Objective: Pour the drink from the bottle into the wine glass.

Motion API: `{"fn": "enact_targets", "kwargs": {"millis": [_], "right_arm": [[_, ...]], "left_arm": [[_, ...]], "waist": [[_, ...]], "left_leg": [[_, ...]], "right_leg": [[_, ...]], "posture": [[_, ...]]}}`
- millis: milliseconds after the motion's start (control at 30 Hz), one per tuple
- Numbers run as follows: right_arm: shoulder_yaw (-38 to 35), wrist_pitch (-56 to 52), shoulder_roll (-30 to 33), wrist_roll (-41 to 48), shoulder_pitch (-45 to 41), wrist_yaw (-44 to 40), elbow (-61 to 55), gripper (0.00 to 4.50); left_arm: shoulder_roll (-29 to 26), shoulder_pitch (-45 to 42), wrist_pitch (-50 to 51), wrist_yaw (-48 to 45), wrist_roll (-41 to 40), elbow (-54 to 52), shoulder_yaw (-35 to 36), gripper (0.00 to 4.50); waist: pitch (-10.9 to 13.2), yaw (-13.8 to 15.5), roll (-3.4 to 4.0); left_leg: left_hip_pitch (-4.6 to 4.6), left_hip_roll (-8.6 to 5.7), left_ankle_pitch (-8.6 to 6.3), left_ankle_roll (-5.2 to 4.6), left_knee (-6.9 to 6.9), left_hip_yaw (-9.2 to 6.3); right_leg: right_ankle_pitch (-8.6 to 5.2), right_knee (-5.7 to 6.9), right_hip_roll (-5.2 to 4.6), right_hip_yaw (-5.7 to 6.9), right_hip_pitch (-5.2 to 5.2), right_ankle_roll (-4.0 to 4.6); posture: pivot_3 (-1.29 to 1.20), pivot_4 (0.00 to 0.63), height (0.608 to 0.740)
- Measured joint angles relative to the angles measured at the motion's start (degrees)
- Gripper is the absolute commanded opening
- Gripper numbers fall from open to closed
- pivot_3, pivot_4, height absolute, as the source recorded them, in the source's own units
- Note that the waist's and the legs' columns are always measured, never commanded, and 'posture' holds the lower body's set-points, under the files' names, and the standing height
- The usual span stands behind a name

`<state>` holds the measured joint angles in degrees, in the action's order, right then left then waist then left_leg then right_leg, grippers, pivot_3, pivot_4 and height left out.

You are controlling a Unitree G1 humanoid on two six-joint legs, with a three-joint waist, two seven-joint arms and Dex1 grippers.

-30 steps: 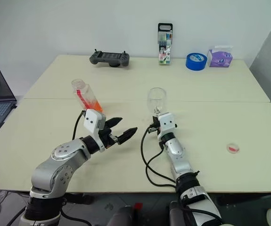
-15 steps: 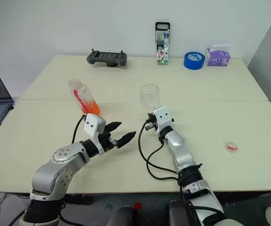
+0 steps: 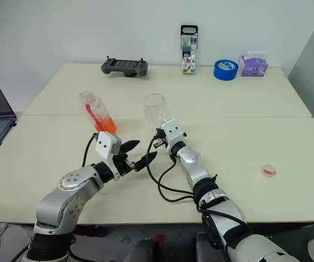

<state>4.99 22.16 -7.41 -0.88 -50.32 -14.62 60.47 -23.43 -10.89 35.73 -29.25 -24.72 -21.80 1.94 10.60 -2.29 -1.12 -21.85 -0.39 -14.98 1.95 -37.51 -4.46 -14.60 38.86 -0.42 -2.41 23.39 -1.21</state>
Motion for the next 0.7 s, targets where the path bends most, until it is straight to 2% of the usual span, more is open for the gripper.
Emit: {"fn": "enact_targets", "kwargs": {"millis": [567, 700], "right_arm": [[-1.5, -0.9, 0.1, 0.3, -0.2, -7.4, 0.8, 0.24], [-1.5, -3.1, 0.1, 0.3, 0.6, -8.5, 1.3, 1.52]], "left_arm": [[-0.1, 0.8, 0.0, 1.0, 0.0, -0.5, 0.1, 4.5], [-0.2, 0.6, 0.0, 0.8, 0.0, -0.4, 0.1, 4.5]], "waist": [[0.0, -0.6, -0.01], [0.0, -0.7, -0.01]], "left_leg": [[0.27, 0.05, 0.01, 0.01, 0.4, 0.03], [0.29, 0.08, 0.01, 0.01, 0.46, 0.0]], "right_leg": [[-0.02, -0.01, -0.01, -0.02, -0.05, 0.03], [-0.03, -0.01, -0.01, -0.01, -0.05, 0.05]], "posture": [[0.0, 0.15, 0.74], [0.0, 0.15, 0.74]]}}
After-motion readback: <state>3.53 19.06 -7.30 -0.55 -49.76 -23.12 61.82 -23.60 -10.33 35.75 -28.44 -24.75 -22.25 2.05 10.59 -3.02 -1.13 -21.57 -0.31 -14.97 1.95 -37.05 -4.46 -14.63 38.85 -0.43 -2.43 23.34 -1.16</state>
